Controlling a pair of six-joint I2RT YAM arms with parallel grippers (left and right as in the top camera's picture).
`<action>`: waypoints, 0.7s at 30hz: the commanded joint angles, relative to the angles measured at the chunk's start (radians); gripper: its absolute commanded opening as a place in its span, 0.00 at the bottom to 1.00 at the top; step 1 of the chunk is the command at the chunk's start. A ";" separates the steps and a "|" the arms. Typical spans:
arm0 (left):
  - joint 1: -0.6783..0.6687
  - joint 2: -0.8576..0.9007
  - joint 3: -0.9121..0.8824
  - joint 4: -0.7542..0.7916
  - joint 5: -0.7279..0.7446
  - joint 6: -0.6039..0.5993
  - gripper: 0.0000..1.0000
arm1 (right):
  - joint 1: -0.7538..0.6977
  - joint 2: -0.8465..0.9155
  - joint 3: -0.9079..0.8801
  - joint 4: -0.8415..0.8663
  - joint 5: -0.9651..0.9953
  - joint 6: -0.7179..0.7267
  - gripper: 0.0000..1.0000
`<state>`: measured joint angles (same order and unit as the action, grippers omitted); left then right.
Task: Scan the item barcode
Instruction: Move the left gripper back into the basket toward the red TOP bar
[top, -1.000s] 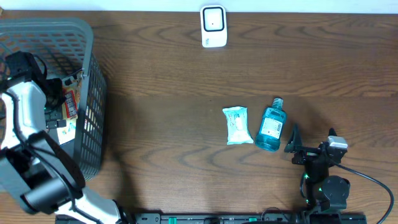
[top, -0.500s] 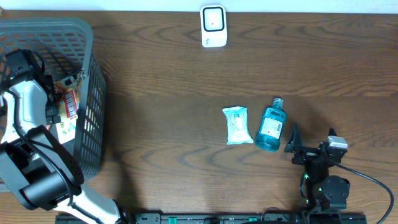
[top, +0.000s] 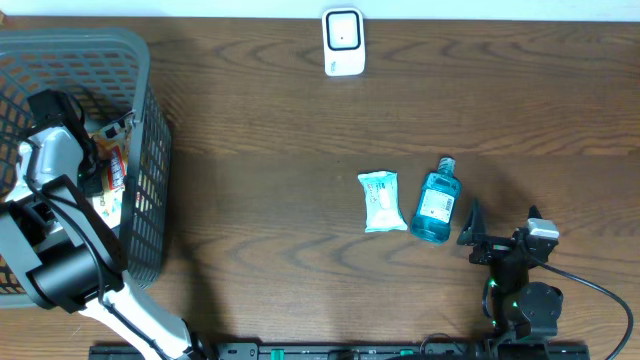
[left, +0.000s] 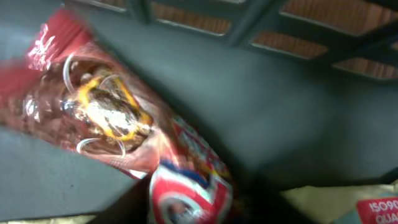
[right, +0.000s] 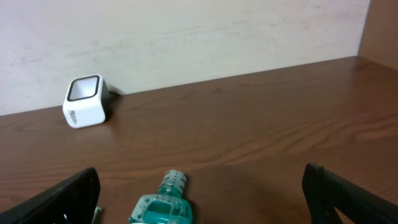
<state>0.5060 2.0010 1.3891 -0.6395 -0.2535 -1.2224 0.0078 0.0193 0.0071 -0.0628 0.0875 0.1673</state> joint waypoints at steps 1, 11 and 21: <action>0.006 -0.004 -0.001 -0.018 0.002 0.044 0.21 | 0.005 0.000 -0.002 -0.002 0.015 -0.011 0.99; 0.009 -0.249 -0.001 -0.048 0.002 0.116 0.07 | 0.005 0.000 -0.002 -0.002 0.015 -0.011 0.99; 0.007 -0.628 -0.001 -0.055 0.179 0.221 0.07 | 0.005 0.000 -0.002 -0.002 0.015 -0.011 0.99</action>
<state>0.5098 1.4391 1.3846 -0.6907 -0.1711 -1.0550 0.0078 0.0193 0.0071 -0.0624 0.0875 0.1673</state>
